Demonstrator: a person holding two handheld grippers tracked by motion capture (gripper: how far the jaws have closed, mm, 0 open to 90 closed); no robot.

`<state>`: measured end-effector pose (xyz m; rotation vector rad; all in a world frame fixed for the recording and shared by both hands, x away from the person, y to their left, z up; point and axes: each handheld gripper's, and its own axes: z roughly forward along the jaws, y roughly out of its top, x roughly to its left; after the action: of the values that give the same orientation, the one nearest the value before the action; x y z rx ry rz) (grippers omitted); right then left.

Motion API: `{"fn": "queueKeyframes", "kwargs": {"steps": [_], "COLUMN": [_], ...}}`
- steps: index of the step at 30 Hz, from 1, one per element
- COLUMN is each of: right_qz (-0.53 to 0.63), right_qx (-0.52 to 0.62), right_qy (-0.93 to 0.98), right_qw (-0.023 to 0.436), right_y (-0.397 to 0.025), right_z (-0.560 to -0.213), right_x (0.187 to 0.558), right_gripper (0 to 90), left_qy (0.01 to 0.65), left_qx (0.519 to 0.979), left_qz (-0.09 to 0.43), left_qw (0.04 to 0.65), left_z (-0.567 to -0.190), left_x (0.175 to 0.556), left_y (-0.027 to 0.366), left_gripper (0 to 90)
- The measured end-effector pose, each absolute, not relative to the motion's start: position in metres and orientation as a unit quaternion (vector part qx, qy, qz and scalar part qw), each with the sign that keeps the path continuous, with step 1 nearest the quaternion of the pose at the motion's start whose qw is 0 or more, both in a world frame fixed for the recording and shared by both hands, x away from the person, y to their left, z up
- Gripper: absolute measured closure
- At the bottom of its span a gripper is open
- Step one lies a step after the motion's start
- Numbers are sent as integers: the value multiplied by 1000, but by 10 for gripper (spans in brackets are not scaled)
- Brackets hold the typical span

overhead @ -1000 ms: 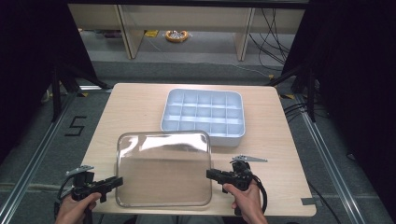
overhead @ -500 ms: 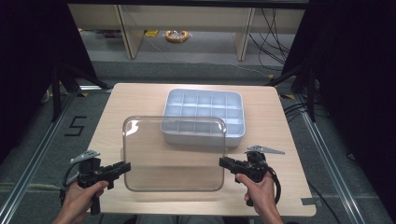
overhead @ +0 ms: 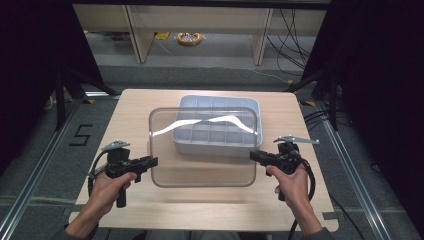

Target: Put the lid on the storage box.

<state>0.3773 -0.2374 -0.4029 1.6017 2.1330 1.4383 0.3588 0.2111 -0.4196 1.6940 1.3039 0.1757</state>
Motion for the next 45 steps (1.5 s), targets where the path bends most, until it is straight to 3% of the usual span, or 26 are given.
{"fn": "queueKeyframes", "kwargs": {"steps": [15, 45], "right_qz": [476, 463], "right_qx": [550, 593], "right_qy": [682, 655], "right_qw": [69, 65], "right_y": [-253, -263], "right_z": [-377, -371], "right_x": [412, 456], "right_gripper": [686, 667], "left_qy": [532, 545], "left_qx": [701, 708], "left_qz": [88, 82], "left_qw": [466, 441], "left_z": [-389, -379], "left_x": [414, 468], "left_y": [185, 164], "left_gripper": [660, 629]}}
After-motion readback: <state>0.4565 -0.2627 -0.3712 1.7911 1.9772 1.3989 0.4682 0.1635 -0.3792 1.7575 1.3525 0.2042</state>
